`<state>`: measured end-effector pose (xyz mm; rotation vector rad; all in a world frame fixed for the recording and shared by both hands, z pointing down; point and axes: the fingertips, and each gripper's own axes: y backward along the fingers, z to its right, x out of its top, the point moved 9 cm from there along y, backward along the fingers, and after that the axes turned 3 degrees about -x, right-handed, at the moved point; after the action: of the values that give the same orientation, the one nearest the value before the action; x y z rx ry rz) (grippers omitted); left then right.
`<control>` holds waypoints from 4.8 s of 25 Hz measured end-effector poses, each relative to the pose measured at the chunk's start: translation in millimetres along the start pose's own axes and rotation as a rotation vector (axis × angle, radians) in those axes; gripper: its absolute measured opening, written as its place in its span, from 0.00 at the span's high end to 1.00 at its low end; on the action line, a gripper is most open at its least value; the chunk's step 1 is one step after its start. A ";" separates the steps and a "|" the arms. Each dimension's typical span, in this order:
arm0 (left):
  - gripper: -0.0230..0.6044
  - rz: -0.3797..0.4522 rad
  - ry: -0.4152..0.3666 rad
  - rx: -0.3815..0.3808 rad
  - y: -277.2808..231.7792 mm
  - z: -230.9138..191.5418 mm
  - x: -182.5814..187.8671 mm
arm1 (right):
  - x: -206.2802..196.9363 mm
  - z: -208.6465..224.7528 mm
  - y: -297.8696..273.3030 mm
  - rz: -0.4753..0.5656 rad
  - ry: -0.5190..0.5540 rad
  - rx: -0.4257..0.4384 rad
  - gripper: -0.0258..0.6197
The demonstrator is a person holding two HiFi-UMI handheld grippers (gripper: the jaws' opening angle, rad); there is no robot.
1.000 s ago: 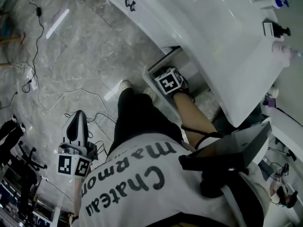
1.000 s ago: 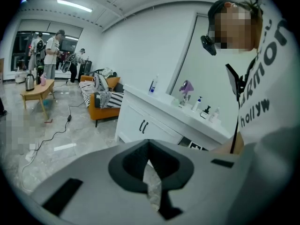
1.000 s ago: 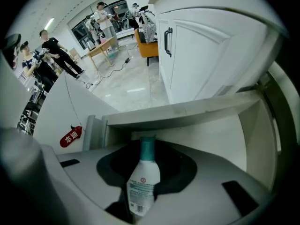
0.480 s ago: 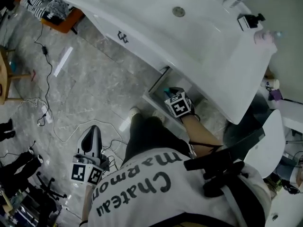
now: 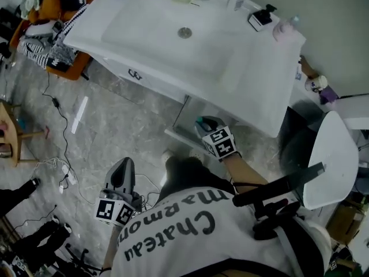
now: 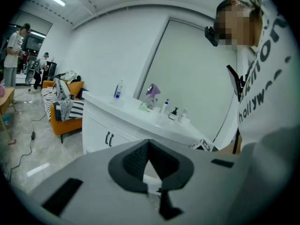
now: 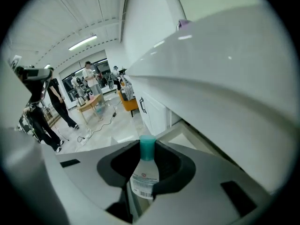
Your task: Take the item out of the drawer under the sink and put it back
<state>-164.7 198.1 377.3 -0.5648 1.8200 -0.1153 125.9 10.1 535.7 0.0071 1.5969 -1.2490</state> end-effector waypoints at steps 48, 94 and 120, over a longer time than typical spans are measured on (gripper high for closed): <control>0.95 -0.026 -0.075 -0.749 -166.7 0.6 159.3 | 287.5 -38.4 187.0 0.757 -0.192 -0.303 0.80; 0.95 -0.033 -0.050 -0.685 -213.7 -97.7 213.0 | 394.5 -44.8 86.2 0.746 -0.109 -0.200 0.80; 0.95 -0.199 -0.131 -0.970 -325.3 -70.8 252.3 | 393.9 24.6 83.0 0.748 -0.246 -0.490 0.80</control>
<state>-180.7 -211.2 295.3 -1.3872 1.6066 0.6922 15.8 -185.8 200.8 0.1250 1.4422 -0.2615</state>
